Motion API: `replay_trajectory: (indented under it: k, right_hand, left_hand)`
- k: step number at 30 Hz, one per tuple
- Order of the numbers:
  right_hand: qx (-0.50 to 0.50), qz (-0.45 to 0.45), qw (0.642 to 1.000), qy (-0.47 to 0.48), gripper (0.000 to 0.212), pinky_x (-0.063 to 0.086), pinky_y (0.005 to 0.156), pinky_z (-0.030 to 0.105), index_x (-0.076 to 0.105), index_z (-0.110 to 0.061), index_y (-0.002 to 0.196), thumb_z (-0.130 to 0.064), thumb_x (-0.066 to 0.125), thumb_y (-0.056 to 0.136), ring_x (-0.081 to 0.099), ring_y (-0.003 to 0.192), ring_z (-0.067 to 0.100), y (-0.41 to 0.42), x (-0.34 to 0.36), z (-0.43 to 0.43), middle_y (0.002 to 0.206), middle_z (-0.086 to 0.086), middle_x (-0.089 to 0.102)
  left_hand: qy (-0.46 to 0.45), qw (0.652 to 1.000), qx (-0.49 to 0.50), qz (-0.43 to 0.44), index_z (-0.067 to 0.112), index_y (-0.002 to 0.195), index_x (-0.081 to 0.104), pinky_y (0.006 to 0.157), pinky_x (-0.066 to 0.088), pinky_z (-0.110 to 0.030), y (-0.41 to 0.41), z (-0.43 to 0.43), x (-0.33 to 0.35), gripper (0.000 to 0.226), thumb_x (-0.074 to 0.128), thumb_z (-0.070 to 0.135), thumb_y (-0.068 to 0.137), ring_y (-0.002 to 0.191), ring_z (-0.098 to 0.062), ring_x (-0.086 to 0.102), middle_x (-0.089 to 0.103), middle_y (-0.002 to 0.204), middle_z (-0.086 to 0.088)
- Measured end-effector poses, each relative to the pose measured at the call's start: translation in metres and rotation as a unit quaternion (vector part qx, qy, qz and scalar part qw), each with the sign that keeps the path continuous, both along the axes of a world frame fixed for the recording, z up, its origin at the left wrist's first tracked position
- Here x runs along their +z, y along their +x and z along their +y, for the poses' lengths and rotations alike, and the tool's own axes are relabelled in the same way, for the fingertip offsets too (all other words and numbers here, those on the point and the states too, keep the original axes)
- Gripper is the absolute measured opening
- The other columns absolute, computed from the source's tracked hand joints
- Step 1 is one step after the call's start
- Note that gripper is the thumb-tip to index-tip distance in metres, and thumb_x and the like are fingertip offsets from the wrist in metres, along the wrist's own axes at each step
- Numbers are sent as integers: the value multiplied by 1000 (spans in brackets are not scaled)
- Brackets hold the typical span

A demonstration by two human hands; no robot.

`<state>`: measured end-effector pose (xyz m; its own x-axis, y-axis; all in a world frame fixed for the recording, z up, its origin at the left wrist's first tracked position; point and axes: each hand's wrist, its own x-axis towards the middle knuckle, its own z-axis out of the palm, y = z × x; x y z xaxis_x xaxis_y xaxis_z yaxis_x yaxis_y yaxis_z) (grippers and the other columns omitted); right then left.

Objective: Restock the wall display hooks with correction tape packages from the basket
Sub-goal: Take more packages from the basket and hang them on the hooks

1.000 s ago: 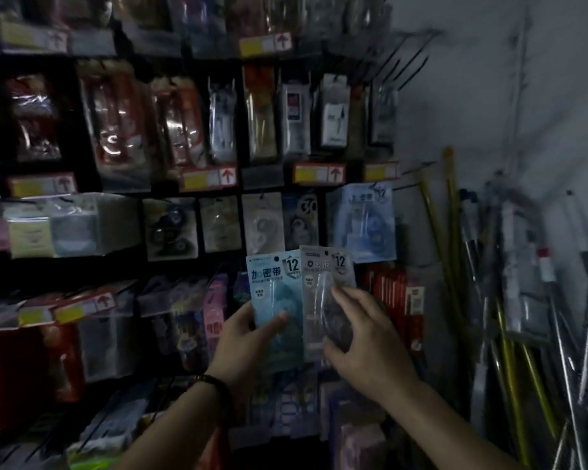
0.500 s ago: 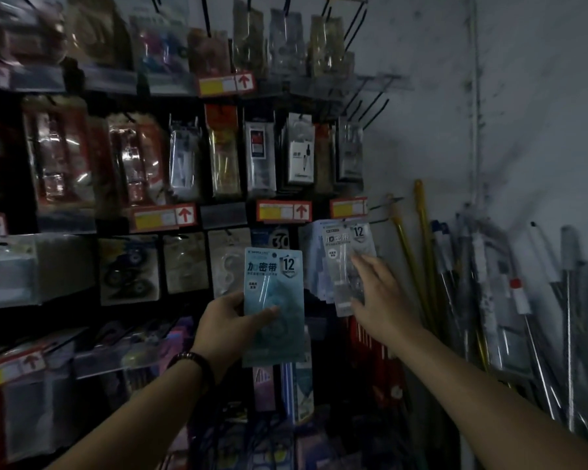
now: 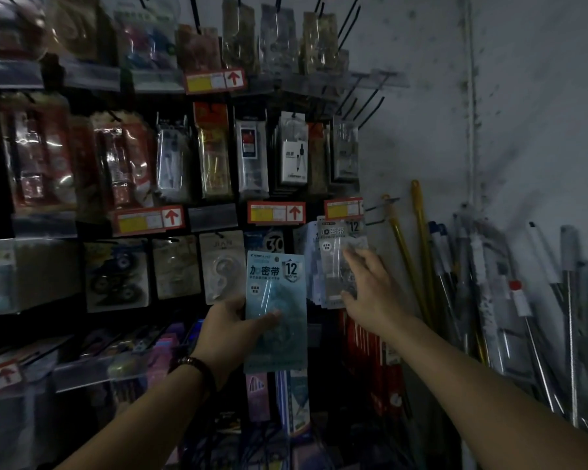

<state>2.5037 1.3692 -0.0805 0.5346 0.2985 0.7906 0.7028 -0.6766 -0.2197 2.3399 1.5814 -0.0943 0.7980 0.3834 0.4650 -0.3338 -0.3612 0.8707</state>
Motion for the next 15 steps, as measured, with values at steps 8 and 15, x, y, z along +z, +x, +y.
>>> replay_trajectory:
  k: [8, 15]
  right_hand:
    - [12, -8, 1000, 21, 88, 54, 104, 47, 18, -32, 164, -28, 71, 93, 35, 144, 23, 6, 5, 2, 156, -13, 17]
    - [-2, -3, 999, 42, 87, 52, 105, 45, 26, -29, 163, -40, 69, 88, 38, 141, 23, 7, 4, -4, 150, -5, 33]
  left_hand:
    - [5, 1000, 6, 7, 21, 109, 77, 89, 65, -49, 0, 3, -1, 22, 83, 21, 88, 91, -17, 81, 83, 99, 4]
    - [4, 1000, 0, 15, 22, 110, 76, 89, 65, -46, -3, 6, -5, 23, 83, 22, 88, 91, -14, 80, 83, 100, 7]
